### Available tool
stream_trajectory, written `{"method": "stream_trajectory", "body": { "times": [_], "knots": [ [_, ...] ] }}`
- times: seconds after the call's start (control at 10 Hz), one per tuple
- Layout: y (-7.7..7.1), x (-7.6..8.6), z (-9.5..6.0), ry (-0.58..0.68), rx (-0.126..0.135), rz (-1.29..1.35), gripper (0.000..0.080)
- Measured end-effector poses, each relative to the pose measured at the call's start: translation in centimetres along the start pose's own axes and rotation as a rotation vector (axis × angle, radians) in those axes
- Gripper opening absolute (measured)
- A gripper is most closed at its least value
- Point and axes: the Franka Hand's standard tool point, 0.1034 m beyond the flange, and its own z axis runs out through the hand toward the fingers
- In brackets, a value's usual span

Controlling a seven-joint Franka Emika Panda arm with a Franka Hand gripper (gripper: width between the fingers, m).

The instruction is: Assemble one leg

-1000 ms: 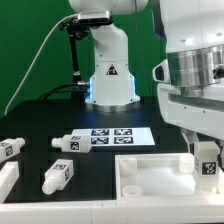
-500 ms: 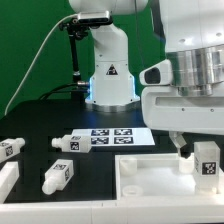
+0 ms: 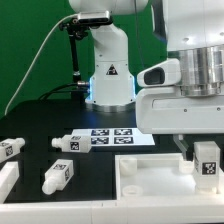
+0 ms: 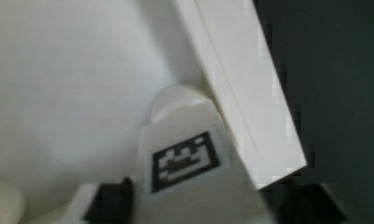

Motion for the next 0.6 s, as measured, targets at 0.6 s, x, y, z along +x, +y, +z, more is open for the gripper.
{"method": "stream_trajectory", "body": {
  "times": [0.6],
  "knots": [
    [-0.28,-0.29,0.21,-0.006,0.009,0.894,0.0285]
  ]
}}
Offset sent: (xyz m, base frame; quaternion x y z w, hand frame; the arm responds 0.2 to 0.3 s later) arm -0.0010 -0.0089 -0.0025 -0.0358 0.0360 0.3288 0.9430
